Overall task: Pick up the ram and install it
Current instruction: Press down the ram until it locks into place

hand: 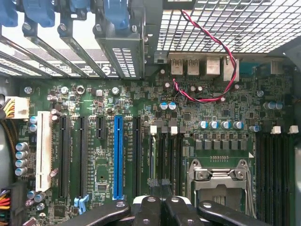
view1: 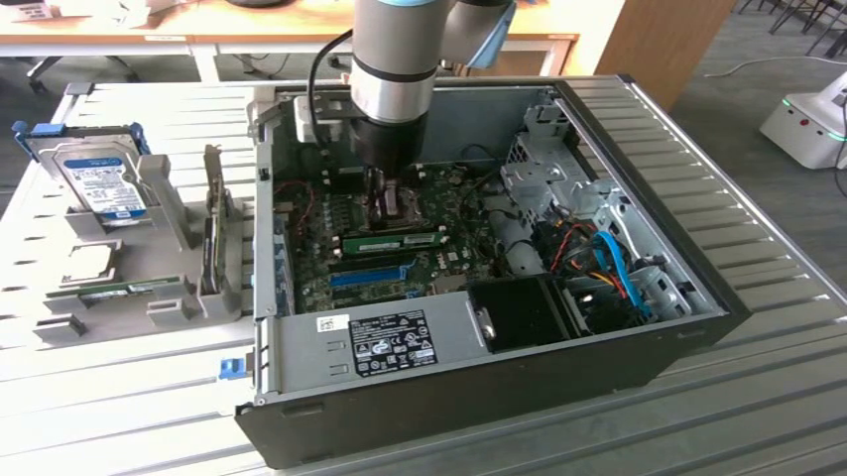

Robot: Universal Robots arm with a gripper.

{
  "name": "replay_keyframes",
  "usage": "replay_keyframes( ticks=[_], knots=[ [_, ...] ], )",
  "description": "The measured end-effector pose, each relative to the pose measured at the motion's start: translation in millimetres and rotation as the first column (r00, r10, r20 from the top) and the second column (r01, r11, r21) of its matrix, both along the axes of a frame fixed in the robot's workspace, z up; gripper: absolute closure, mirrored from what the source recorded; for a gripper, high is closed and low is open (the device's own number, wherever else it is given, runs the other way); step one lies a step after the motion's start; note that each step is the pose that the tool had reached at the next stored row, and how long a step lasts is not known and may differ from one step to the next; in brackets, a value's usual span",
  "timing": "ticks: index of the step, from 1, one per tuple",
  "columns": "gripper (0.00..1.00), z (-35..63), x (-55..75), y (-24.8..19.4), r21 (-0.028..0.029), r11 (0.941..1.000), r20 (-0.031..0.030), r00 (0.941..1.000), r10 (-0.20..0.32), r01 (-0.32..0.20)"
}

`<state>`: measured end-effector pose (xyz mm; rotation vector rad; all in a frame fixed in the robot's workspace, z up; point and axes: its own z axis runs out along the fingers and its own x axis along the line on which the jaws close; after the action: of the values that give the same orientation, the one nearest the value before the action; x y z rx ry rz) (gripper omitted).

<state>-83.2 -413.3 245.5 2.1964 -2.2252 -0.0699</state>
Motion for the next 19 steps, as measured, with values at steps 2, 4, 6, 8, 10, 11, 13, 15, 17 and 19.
replay_keyframes(
  ticks=[2, 4, 6, 8, 10, 11, 13, 15, 17, 19],
  knots=[
    [0.89, 0.0, -0.2, -0.5, 0.0, 1.0, 0.0, 1.0, 0.0, 0.0],
    [0.89, 0.0, -0.1, -1.9, 0.0, 1.0, -0.0001, 1.0, 0.0, 0.0],
    [0.89, 0.0, -0.2, -2.7, 0.0, 1.0, 0.0, 1.0, 0.0, 0.0],
    [0.89, 0.0, -0.1, -2.7, 0.0001, 1.0, 0.0, 1.0, 0.0, 0.0],
    [0.89, 0.0, -0.1, -2.8, 0.0001, 1.0, 0.0, 1.0, 0.0, 0.0],
    [0.89, 0.0, -0.3, -2.8, 0.0001, 1.0, 0.0, 1.0, 0.0, 0.0],
    [0.89, 0.0, -1.0, -2.8, 0.0001, 1.0, 0.0, 1.0, 0.0, 0.0],
    [0.89, 0.0, -1.2, -2.8, 0.0001, 1.0, 0.0001, 1.0, 0.0, 0.0],
    [0.89, 0.0, -1.3, -2.8, 0.0, 1.0, 0.0, 1.0, 0.0, 0.0],
    [0.89, 0.0, -1.3, -2.8, 0.0, 1.0, 0.0, 1.0, 0.0, 0.0]
  ],
)
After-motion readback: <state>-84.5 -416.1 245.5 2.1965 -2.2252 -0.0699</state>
